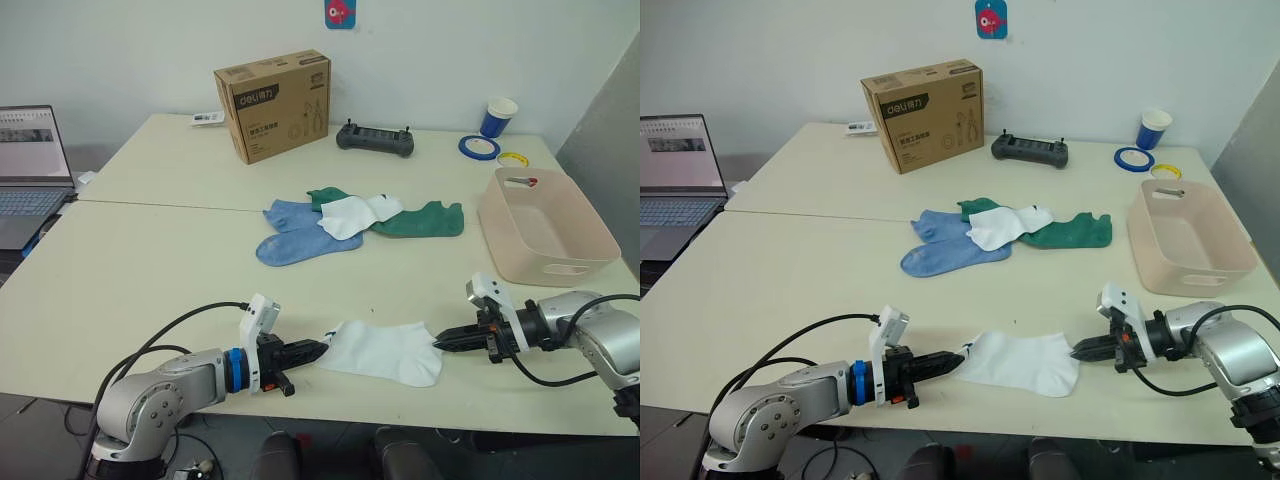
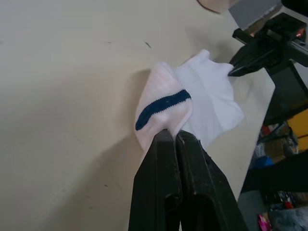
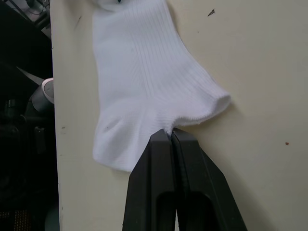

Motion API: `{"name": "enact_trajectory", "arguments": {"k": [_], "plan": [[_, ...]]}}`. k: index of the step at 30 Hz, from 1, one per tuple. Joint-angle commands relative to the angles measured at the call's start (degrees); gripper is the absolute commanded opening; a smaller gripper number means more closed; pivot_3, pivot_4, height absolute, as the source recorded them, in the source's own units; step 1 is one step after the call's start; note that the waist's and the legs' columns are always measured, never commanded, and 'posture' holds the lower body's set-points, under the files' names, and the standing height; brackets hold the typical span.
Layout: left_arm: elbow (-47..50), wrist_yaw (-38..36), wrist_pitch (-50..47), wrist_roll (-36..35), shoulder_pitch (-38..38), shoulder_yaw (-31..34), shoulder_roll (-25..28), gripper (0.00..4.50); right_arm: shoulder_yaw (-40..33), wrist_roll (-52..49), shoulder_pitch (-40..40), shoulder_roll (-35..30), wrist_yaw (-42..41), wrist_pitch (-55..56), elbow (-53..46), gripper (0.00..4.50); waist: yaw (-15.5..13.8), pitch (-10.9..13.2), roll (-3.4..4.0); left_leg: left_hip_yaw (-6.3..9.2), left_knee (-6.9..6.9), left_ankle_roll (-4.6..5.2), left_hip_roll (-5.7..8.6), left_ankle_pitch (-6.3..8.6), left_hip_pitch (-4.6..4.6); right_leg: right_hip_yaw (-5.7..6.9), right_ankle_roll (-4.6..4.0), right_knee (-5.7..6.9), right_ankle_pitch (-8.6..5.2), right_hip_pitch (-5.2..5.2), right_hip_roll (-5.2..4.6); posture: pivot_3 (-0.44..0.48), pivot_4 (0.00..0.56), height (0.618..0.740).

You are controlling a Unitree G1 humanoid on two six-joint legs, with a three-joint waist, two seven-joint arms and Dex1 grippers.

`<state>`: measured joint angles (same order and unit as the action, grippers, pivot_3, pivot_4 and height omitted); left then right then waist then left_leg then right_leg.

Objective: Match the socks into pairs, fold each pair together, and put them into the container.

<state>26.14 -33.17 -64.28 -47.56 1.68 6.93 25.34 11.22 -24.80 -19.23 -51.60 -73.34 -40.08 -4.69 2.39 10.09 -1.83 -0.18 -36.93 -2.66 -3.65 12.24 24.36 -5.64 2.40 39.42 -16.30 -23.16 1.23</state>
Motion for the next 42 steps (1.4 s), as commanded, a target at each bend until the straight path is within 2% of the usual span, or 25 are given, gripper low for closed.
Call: {"name": "enact_trajectory", "arguments": {"k": [1,13,20,28,32,37,39,40,42], "plan": [[0.5,3.9,0.3,-2.3,0.7,3.3,-2.1,0.0,1.0,2.3,-2.0,0.5,-1.5,3.8,2.6,0.04,0.0,0.0,0.0,0.01,-0.02,0.0,0.0,0.0,0.0,0.02,0.0,0.0,0.0,0.01,0.0,0.0,0.15,0.74],[2.5,8.7,-5.5,-8.8,-1.1,4.6,-1.9,0.0,2.7,9.2,-6.9,3.6,-2.6,12.6,14.9,0.04,0.6,0.0,0.0,0.02,-0.02,0.0,0.0,0.0,-0.01,0.01,0.0,0.02,0.01,0.01,0.0,0.0,0.15,0.74],[1.7,9.8,-3.9,-7.7,-0.6,3.1,-1.9,0.0,3.0,8.1,-4.4,1.3,-7.1,11.1,12.6,0.04,0.6,0.0,0.0,0.03,-0.02,0.0,0.01,0.0,-0.01,0.01,0.01,0.01,0.01,0.03,0.0,0.0,0.15,0.74],[0.9,8.4,-1.3,-6.0,-0.9,2.0,-0.3,0.0,0.5,8.4,-4.4,3.6,-3.0,12.8,13.9,0.04,0.7,0.0,-0.01,0.03,-0.02,-0.01,0.02,0.0,-0.02,0.01,0.01,0.02,0.02,0.03,0.0,0.0,0.15,0.74],[0.2,6.5,1.2,-5.6,-1.6,3.5,1.6,0.9,-1.4,7.4,-3.6,2.3,-3.5,12.0,12.7,0.99,0.8,0.0,-0.01,0.03,-0.02,-0.01,0.02,0.0,-0.04,-0.01,0.0,0.04,0.02,0.03,0.01,0.0,0.15,0.74],[-1.1,4.3,4.4,-5.5,-0.6,6.9,4.5,2.48,-6.8,3.7,-1.6,0.3,-2.5,8.3,7.3,2.75,0.7,0.0,-0.01,0.01,-0.01,-0.01,0.02,0.0,-0.02,-0.01,0.0,0.01,0.01,0.02,-0.01,0.0,0.15,0.74],[-0.6,1.1,8.8,-5.3,0.0,8.8,5.4,3.14,-9.1,0.7,-1.2,0.2,-2.1,5.4,3.1,2.8,0.8,0.0,0.0,-0.01,-0.01,-0.01,0.03,0.0,-0.02,-0.04,0.0,0.03,0.02,-0.01,-0.01,0.0,0.15,0.74],[0.8,-1.1,11.5,-2.8,0.2,7.5,7.5,3.41,-9.9,-1.0,-1.0,0.9,-1.4,3.8,0.0,2.8,0.8,0.0,0.01,0.01,0.0,-0.01,0.01,0.0,-0.02,-0.03,0.0,0.03,0.02,-0.02,0.0,0.0,0.15,0.74],[4.9,-8.4,19.0,4.8,1.2,0.9,13.4,3.41,-9.0,-0.9,-0.3,4.2,1.3,7.5,-7.3,2.8,0.8,0.0,-0.05,0.03,0.02,-0.01,0.0,0.0,-0.04,0.0,-0.01,0.06,0.01,-0.04,0.03,0.0,0.15,0.74]]}}
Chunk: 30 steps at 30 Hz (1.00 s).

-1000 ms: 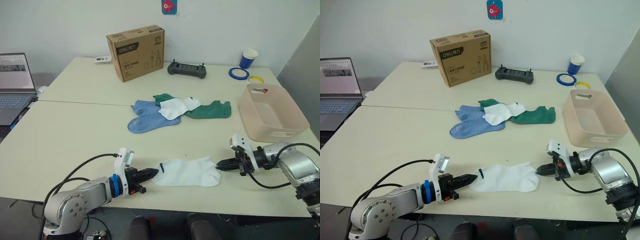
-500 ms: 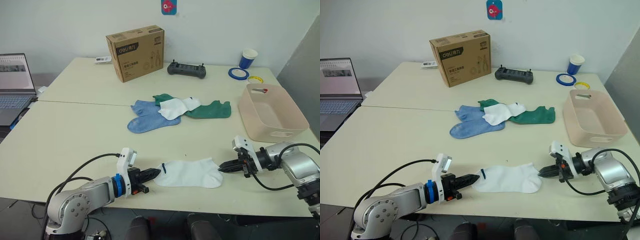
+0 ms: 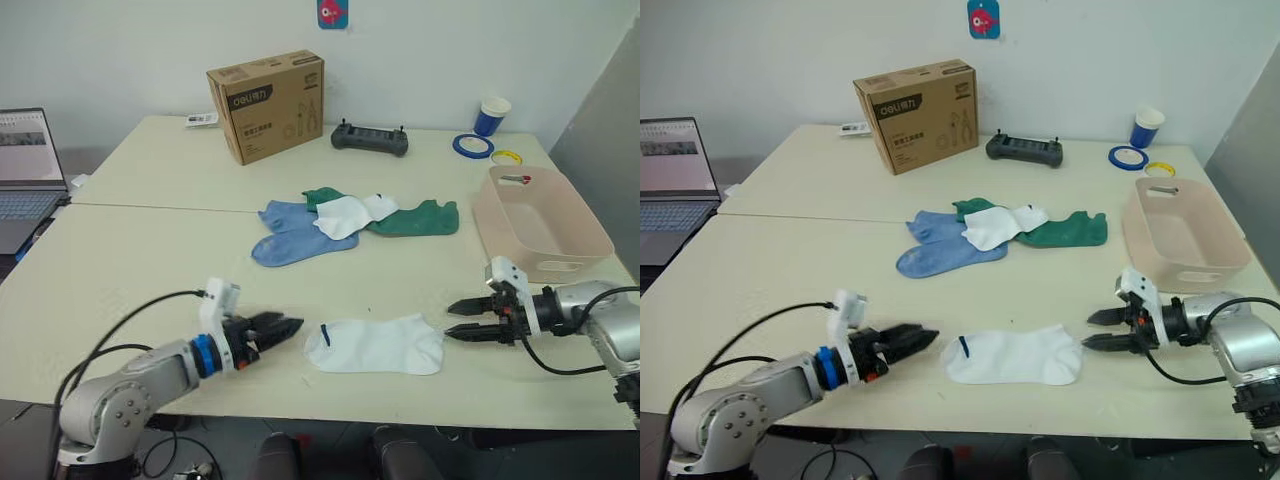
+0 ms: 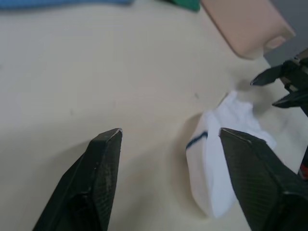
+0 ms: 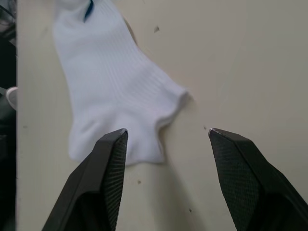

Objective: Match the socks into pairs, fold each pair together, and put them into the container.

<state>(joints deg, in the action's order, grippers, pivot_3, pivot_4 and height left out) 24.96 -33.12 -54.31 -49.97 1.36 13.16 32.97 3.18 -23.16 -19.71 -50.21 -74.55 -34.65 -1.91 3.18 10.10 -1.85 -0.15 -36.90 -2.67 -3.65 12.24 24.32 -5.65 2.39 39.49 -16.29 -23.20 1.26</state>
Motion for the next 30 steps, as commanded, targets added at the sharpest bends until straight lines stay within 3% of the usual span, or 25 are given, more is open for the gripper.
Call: {"name": "enact_trajectory", "arguments": {"k": [1,2,5,8,11,14,20,30], "plan": [[6.9,-10.5,11.6,9.3,1.6,-7.3,7.4,3.41,-0.7,-2.4,0.5,3.6,3.3,3.0,-12.0,2.8,0.1,0.0,0.01,0.08,0.03,-0.01,-0.02,0.0,-0.01,0.01,-0.03,-0.02,0.01,0.0,0.08,0.0,0.15,0.74],[6.7,-12.1,13.8,11.4,1.9,-9.6,8.5,3.41,-0.1,-1.7,1.1,4.8,4.0,4.8,-13.3,2.8,0.0,0.0,0.07,0.08,0.04,-0.01,-0.02,0.0,-0.03,-0.01,-0.03,-0.04,0.01,0.01,0.08,0.0,0.15,0.74],[5.3,-19.4,26.7,23.7,3.4,-21.8,11.6,2.78,5.6,4.7,3.8,8.9,6.6,13.6,-14.4,2.19,-0.1,-0.1,0.1,-0.04,0.09,-0.02,0.02,0.01,-0.04,-0.02,-0.01,-0.3,0.02,0.1,-0.02,0.0,0.15,0.74],[-0.2,-18.5,30.4,28.1,8.4,-27.2,6.4,1.83,10.9,9.9,5.3,11.0,7.1,20.8,-12.7,1.16,-0.5,0.0,0.11,-0.21,0.1,-0.02,0.09,0.0,0.13,-0.03,0.03,-0.46,0.04,0.04,-0.23,0.0,0.15,0.74],[-6.6,-19.4,34.6,33.7,10.7,-30.7,4.9,0.89,13.1,12.7,5.9,12.6,8.2,24.8,-8.8,0.12,-1.0,0.0,0.05,-0.23,-0.03,-0.01,0.13,0.0,0.17,-0.02,0.06,-0.48,0.07,0.05,-0.26,0.0,0.15,0.74],[-11.6,-19.1,36.4,35.9,10.8,-30.9,4.2,0.05,12.7,14.1,7.1,12.7,9.3,27.5,-4.8,0.0,-0.9,0.0,0.07,-0.31,0.01,-0.01,0.1,0.0,0.14,-0.08,0.15,-0.46,0.11,0.02,-0.26,0.0,0.15,0.74],[-17.3,-18.8,37.9,35.1,8.6,-27.6,2.4,0.05,7.8,10.6,10.2,11.4,9.7,26.6,-2.4,0.0,-1.3,0.0,0.08,-0.16,0.04,0.0,0.06,0.0,0.14,0.04,0.1,-0.4,0.09,0.05,-0.19,0.0,0.15,0.74],[-18.5,-20.6,43.7,36.5,5.6,-27.0,2.3,0.05,1.1,9.6,21.0,3.1,6.8,33.2,-1.2,0.0,-1.4,-0.2,0.13,-0.17,0.07,0.01,0.09,0.01,-0.27,0.02,0.1,-0.49,0.02,0.55,-0.23,0.0,0.15,0.74]]}}
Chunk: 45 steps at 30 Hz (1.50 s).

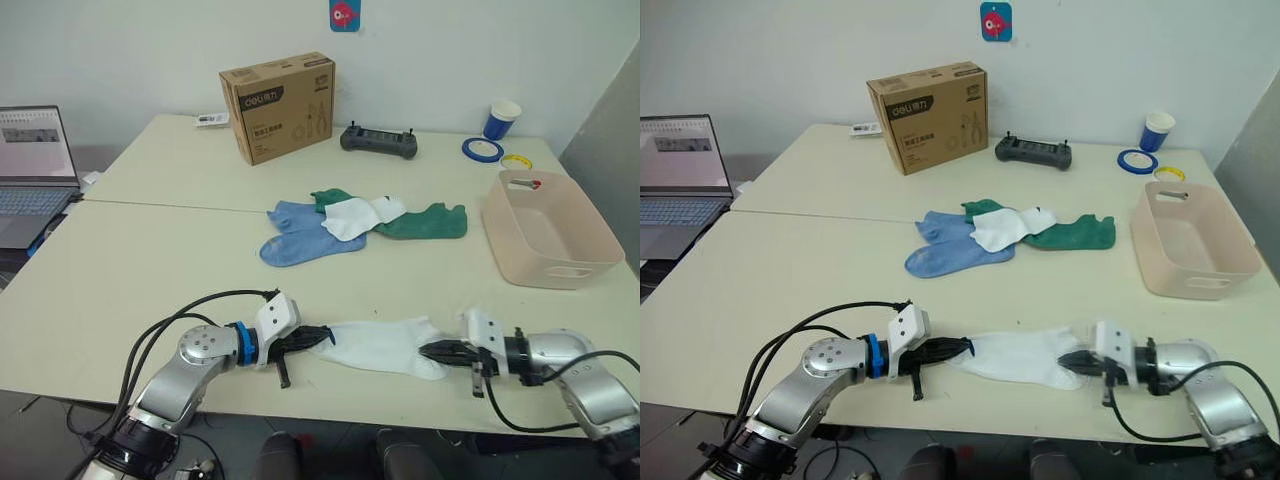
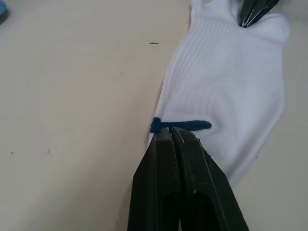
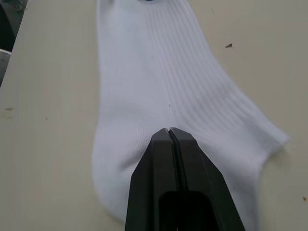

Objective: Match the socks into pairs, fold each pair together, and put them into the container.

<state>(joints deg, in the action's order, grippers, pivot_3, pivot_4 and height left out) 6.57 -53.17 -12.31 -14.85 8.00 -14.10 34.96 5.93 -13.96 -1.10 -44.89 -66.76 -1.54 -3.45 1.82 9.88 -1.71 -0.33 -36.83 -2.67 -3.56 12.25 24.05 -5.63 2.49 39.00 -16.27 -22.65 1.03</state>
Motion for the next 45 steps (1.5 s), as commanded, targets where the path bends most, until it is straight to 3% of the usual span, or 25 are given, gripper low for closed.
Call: {"name": "enact_trajectory", "arguments": {"k": [1,8,13,20,28,35,37,38,40,45], "plan": [[0.4,-0.6,1.9,1.3,-1.3,0.5,0.4,0.05,-2.1,0.1,3.0,-3.1,-1.5,0.4,-0.2,0.0,0.0,0.0,-0.03,0.0,0.04,0.03,0.01,0.03,-0.21,0.01,-0.02,-0.05,-0.06,0.24,-0.03,0.0,0.15,0.74],[5.0,-2.6,5.2,-0.5,-1.7,2.9,1.1,0.05,-5.4,-8.0,0.9,-4.6,-3.9,-4.5,-6.8,0.0,0.2,0.1,0.03,0.0,0.04,0.08,-0.02,0.07,-0.37,-0.01,-0.4,0.0,-0.32,0.34,-0.03,0.0,0.15,0.74],[8.8,-5.8,4.6,0.1,-2.7,1.1,3.6,0.05,-1.0,-8.2,-1.7,-1.7,-1.6,-9.2,-11.6,0.0,0.2,0.1,0.02,0.02,0.05,0.08,-0.01,0.07,-0.35,0.01,-0.39,0.0,-0.32,0.35,-0.03,0.0,0.15,0.74],[6.8,-7.0,5.7,3.7,-5.0,0.5,6.1,0.05,2.8,-1.3,-0.4,-1.3,-1.8,-5.1,-6.1,0.0,0.0,0.1,0.04,0.0,0.09,0.08,0.01,0.07,-0.33,0.04,-0.44,-0.01,-0.39,0.32,-0.08,0.0,0.15,0.74],[5.2,-6.2,5.1,4.1,-6.5,1.4,6.3,0.05,-1.9,-2.3,3.0,-5.4,-4.6,-1.9,-1.3,0.0,0.0,0.1,0.03,0.0,0.09,0.08,0.01,0.07,-0.34,0.04,-0.44,-0.03,-0.39,0.35,-0.09,0.0,0.15,0.74],[8.9,-6.1,1.1,-3.8,-7.0,6.1,4.9,0.05,-5.8,-8.4,2.4,-5.1,-4.1,-7.3,-4.5,0.0,0.2,0.1,0.04,0.02,0.09,0.08,-0.04,0.07,-0.38,0.04,-0.45,0.02,-0.39,0.34,-0.06,0.0,0.15,0.74],[11.3,-3.3,-2.9,-8.8,-6.5,11.0,4.0,0.05,-10.0,-13.3,0.9,-3.8,-0.4,-12.3,-7.1,0.0,0.2,0.1,0.03,0.03,0.09,0.08,-0.03,0.07,-0.37,0.05,-0.45,0.02,-0.39,0.34,-0.07,0.0,0.15,0.74],[12.0,-1.5,-5.3,-11.4,-6.4,14.4,3.8,0.01,-12.5,-14.8,-0.3,-2.6,3.0,-14.3,-7.7,0.18,0.2,0.2,0.04,0.04,0.09,0.08,-0.04,0.07,-0.36,0.05,-0.43,0.03,-0.38,0.33,-0.07,0.0,0.15,0.74],[11.6,1.9,-7.5,-13.8,-6.9,20.2,3.3,0.41,-16.4,-15.3,-2.8,0.5,10.5,-16.3,-7.1,0.6,0.5,0.2,0.02,0.05,0.08,0.08,-0.04,0.07,-0.36,0.05,-0.4,0.04,-0.37,0.34,-0.06,0.0,0.15,0.74],[7.2,12.1,-4.7,-11.3,-10.4,28.7,-1.4,1.89,-16.4,-7.9,-4.4,6.2,21.3,-12.9,-4.1,2.34,0.5,0.1,0.01,0.08,0.12,0.08,-0.01,0.07,-0.36,0.09,-0.39,-0.01,-0.37,0.35,-0.06,0.0,0.15,0.74]]}}
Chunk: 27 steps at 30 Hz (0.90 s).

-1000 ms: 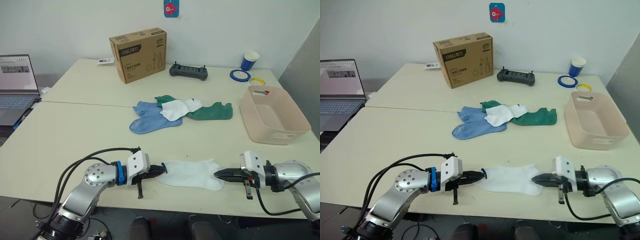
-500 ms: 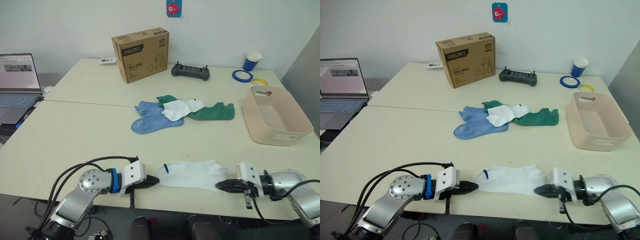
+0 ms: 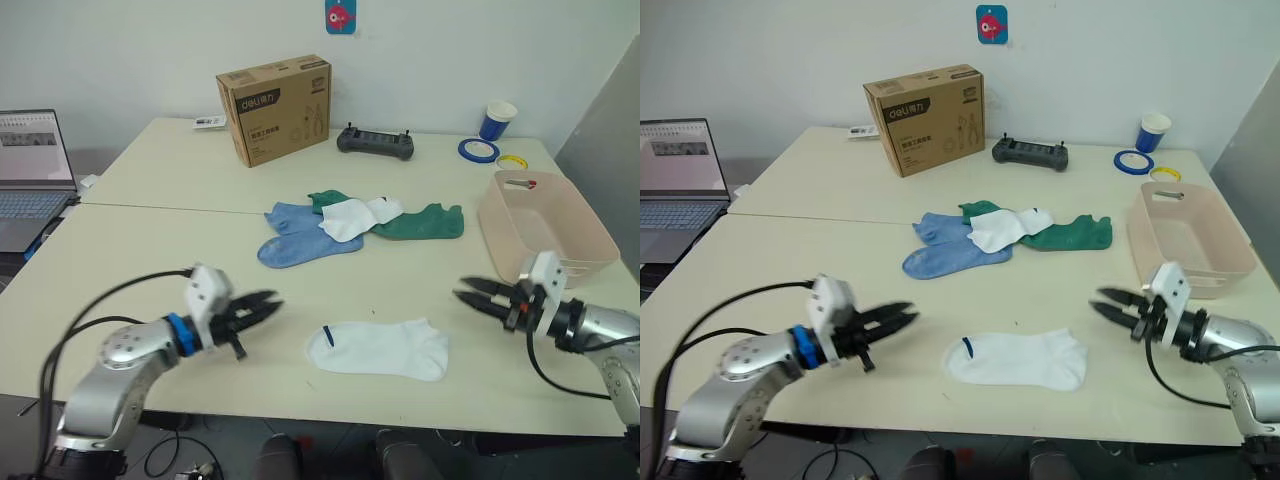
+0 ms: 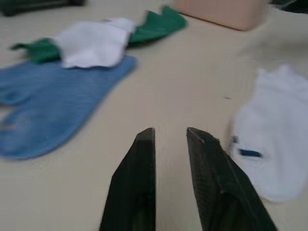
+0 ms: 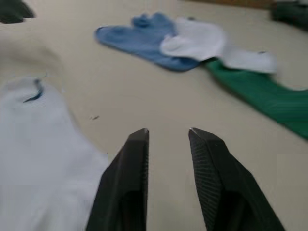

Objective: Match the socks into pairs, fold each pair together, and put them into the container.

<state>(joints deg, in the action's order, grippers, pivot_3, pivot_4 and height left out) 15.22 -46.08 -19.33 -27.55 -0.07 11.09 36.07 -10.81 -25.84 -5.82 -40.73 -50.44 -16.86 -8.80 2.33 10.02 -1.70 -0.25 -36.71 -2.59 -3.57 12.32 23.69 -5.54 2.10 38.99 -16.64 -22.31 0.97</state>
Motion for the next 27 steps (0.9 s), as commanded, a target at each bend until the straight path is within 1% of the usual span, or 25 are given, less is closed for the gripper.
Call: {"name": "enact_trajectory", "arguments": {"k": [1,6,7,8,15,18,19,20,22,23,26,27], "plan": [[-1.8,5.9,2.8,1.8,-3.0,4.2,-3.3,2.23,0.7,5.3,0.4,2.6,5.8,3.4,1.8,2.74,0.0,0.0,0.0,-0.02,0.01,-0.01,0.01,0.0,0.01,-0.01,0.18,-0.01,0.05,0.0,-0.01,0.0,0.15,0.74],[-2.7,8.5,5.1,4.3,-4.9,4.1,-5.5,3.91,1.1,7.6,-0.1,5.1,8.0,5.2,4.1,4.49,-0.3,0.0,0.0,-0.02,0.03,-0.01,0.02,0.01,0.09,0.0,0.3,0.0,0.11,-0.07,-0.02,0.0,0.15,0.74],[-2.7,9.0,5.4,4.6,-5.1,3.8,-5.9,4.29,1.4,8.5,-0.5,5.3,8.4,6.0,4.8,4.5,-0.4,0.0,0.0,-0.03,0.02,-0.01,0.02,0.01,0.07,-0.01,0.24,0.0,0.08,-0.06,-0.02,0.0,0.15,0.74],[-2.6,9.3,5.7,5.1,-5.3,3.5,-6.0,4.46,1.7,9.4,-0.9,5.3,8.8,6.7,5.4,4.5,-0.4,0.0,0.0,-0.04,0.02,-0.01,0.02,0.01,0.07,-0.02,0.06,0.0,-0.02,-0.06,-0.02,0.0,0.15,0.74],[-2.2,9.3,7.3,8.5,-4.0,1.5,-5.3,4.46,4.2,11.4,-3.7,4.4,6.5,7.9,5.9,4.5,-0.3,0.0,0.0,-0.07,0.05,-0.01,0.0,0.01,0.05,-0.04,0.02,0.01,-0.04,-0.07,-0.01,0.0,0.15,0.74],[-5.2,10.7,6.5,11.7,6.4,-4.0,-7.1,4.46,6.8,12.4,-7.9,6.2,8.2,5.2,4.8,4.5,-0.5,0.0,-0.01,-0.06,0.03,-0.01,0.03,0.0,0.05,-0.03,0.03,0.03,-0.02,-0.07,-0.01,0.0,0.15,0.74],[-6.3,10.9,6.5,12.6,8.8,-5.3,-7.6,4.46,7.5,12.6,-8.7,6.6,8.7,4.3,4.3,4.5,-0.6,0.0,-0.01,-0.04,0.01,-0.02,0.04,0.0,0.07,0.0,0.04,0.03,0.03,-0.06,0.0,0.0,0.15,0.74],[-9.1,12.2,6.6,13.7,12.6,-6.5,-9.0,4.46,8.9,12.9,-10.0,7.4,9.0,3.3,3.0,4.5,-0.6,0.0,-0.01,-0.04,-0.02,-0.02,0.05,0.0,0.07,0.0,0.07,0.03,0.05,-0.05,0.0,0.0,0.15,0.74],[-13.7,13.5,7.3,15.4,17.9,-8.3,-11.1,4.46,10.4,13.2,-11.9,8.6,9.9,1.2,1.1,4.5,-0.6,0.0,-0.01,-0.06,-0.02,-0.02,0.08,0.0,0.09,-0.03,0.46,-0.04,0.26,-0.03,0.0,0.0,0.15,0.74],[-15.8,13.5,7.8,15.9,19.8,-9.0,-11.7,4.46,11.0,13.4,-12.8,9.2,10.6,0.2,0.5,4.5,-0.6,0.0,-0.01,-0.06,0.0,-0.01,0.09,0.01,0.12,-0.04,0.5,-0.06,0.24,-0.03,0.0,0.0,0.15,0.74],[-28.4,13.2,12.0,20.2,29.1,-13.0,-13.9,4.46,12.6,14.3,-15.5,11.3,13.0,-2.4,-1.1,4.5,-0.5,0.0,-0.01,-0.02,0.03,0.02,0.09,0.02,0.13,-0.02,0.37,-0.04,0.31,-0.06,0.02,0.0,0.15,0.74],[-34.5,12.8,13.9,21.6,32.9,-14.2,-14.7,4.46,12.5,13.9,-16.0,12.2,14.0,-3.5,-2.0,4.5,-0.6,0.0,-0.01,0.04,0.04,0.02,0.09,0.02,0.17,0.05,0.3,-0.03,0.36,-0.11,0.05,0.0,0.15,0.74]]}}
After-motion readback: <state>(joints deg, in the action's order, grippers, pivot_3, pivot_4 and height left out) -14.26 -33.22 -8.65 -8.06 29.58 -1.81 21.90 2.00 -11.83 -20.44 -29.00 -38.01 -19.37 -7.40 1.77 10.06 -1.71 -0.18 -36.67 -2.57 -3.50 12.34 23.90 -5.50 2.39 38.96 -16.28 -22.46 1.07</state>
